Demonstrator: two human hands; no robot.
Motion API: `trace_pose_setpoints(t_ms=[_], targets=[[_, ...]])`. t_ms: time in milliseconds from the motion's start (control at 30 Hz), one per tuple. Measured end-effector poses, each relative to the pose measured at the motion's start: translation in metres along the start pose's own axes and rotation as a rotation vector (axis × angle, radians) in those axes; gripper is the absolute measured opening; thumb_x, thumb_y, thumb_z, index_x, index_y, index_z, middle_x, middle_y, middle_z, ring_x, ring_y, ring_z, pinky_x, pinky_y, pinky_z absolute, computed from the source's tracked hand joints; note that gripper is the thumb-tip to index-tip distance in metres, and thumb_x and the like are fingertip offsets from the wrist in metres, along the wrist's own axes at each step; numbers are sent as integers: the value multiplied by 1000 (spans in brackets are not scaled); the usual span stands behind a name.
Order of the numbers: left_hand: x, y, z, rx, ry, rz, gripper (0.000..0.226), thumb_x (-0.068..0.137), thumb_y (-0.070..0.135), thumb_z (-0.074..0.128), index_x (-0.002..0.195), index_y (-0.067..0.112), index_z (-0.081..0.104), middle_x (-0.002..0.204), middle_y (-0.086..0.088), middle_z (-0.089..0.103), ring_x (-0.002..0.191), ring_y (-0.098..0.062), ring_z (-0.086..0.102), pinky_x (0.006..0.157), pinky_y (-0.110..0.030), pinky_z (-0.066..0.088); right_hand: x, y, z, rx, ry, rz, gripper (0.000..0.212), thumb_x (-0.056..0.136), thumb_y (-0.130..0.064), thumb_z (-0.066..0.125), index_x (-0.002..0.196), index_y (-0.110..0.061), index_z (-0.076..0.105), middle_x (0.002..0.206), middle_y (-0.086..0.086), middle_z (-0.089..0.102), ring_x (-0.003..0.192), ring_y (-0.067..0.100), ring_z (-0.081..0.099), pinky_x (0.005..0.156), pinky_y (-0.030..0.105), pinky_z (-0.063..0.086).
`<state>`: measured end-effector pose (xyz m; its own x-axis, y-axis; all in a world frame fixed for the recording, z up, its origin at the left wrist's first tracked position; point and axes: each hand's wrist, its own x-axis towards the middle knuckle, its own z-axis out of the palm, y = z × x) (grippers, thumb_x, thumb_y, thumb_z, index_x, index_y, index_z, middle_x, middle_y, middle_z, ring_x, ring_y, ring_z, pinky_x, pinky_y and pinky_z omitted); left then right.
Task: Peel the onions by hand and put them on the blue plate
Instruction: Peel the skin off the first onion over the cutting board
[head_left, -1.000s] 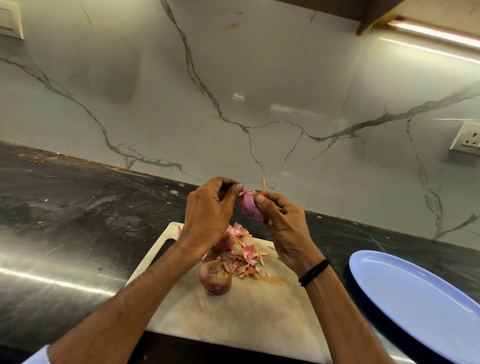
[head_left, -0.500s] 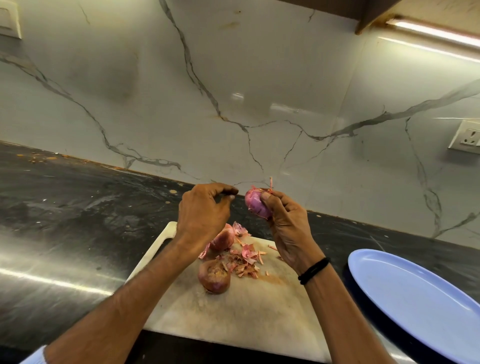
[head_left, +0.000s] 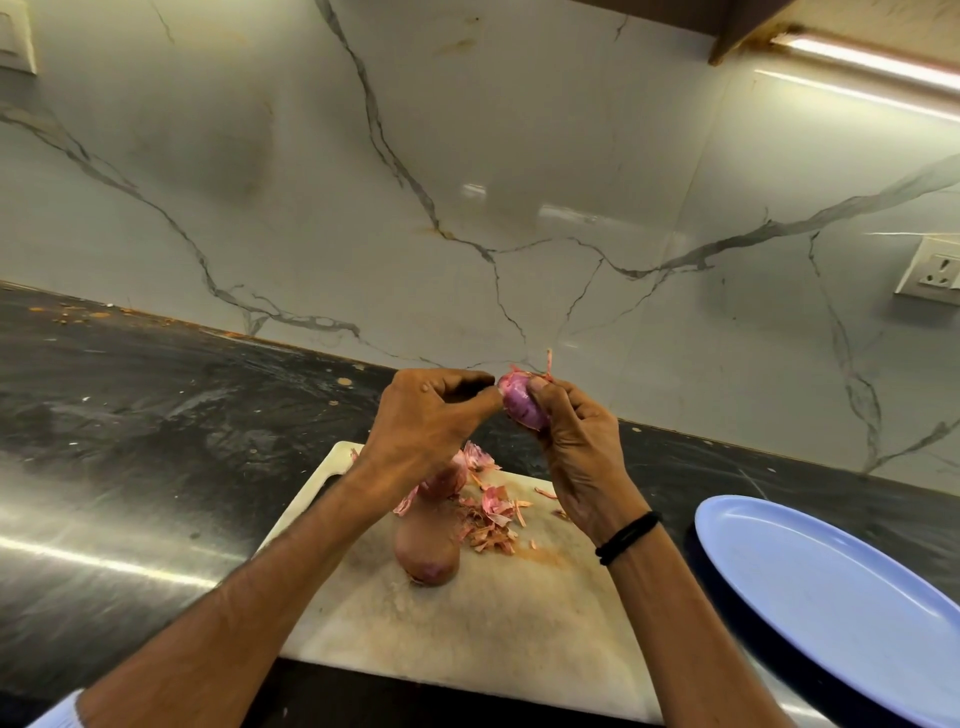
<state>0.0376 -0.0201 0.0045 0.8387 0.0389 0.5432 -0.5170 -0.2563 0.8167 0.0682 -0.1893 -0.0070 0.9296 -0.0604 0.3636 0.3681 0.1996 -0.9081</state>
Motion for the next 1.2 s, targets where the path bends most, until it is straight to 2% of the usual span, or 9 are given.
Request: trace_pose_setpoints(t_ms=[100, 200, 400, 533, 633, 733, 933, 1033, 1200], targets=[[-1, 2, -2, -28, -27, 17, 67, 60, 62, 63, 112, 21, 74, 102, 9, 74, 95, -1, 70, 87, -18, 56, 0, 1, -1, -13, -9, -4, 58, 72, -38, 74, 116, 0, 68, 110, 15, 70, 96, 22, 69, 91, 35, 57], [-1, 1, -2, -47, -35, 24, 55, 63, 57, 66, 109, 27, 73, 97, 14, 73, 90, 5, 69, 82, -13, 55, 0, 1, -1, -16, -21, -10, 62, 70, -41, 74, 116, 1, 67, 108, 14, 70, 95, 21, 69, 91, 36, 56], [1, -3, -3, -27, -31, 46, 42, 73, 39, 75, 110, 19, 75, 100, 10, 75, 89, 3, 70, 82, -15, 56, 1, 5, -2, -31, -42, -23, 83, 55, -61, 86, 110, -1, 70, 102, 9, 74, 93, 20, 70, 86, 31, 59], [0, -1, -3, -21, -57, 74, 55, 65, 53, 70, 108, 20, 76, 100, 6, 76, 88, 2, 71, 81, -19, 58, -1, 5, -1, -40, -42, -6, 65, 64, -50, 79, 107, -1, 71, 100, 12, 74, 95, 26, 69, 92, 38, 58], [0, -1, -3, -1, -70, 87, 45, 67, 52, 71, 103, 25, 77, 95, 8, 77, 84, 0, 73, 77, -21, 60, -1, 5, -1, -53, -50, -2, 49, 70, -40, 73, 103, -4, 71, 95, 9, 74, 89, 20, 70, 84, 30, 59], [-2, 0, -3, 8, -66, 112, 45, 63, 59, 68, 98, 32, 75, 85, 17, 73, 77, 0, 72, 70, -18, 59, -1, 6, -3, -73, -45, -7, 47, 69, -38, 73, 104, -5, 71, 95, 8, 74, 86, 17, 71, 79, 25, 58], [1, -10, -1, 87, 69, 120, 15, 84, 24, 76, 91, 11, 81, 75, 1, 76, 63, -10, 71, 61, -18, 57, 0, 7, -1, -86, -25, -10, 66, 58, -49, 78, 104, -3, 70, 102, 14, 72, 90, 20, 68, 87, 32, 58], [2, -10, -1, 77, 51, 114, 22, 82, 30, 77, 95, 12, 80, 83, 1, 78, 72, -8, 73, 70, -22, 61, 1, 8, -1, -100, -22, -23, 67, 59, -51, 77, 106, -3, 70, 104, 14, 72, 91, 21, 69, 89, 33, 57], [1, -2, 0, -22, -55, 107, 64, 63, 59, 67, 110, 16, 76, 102, 4, 77, 91, -2, 72, 84, -25, 60, 2, 6, -6, -84, -7, -31, 66, 61, -51, 76, 108, -4, 70, 104, 14, 72, 93, 24, 69, 84, 29, 59]])
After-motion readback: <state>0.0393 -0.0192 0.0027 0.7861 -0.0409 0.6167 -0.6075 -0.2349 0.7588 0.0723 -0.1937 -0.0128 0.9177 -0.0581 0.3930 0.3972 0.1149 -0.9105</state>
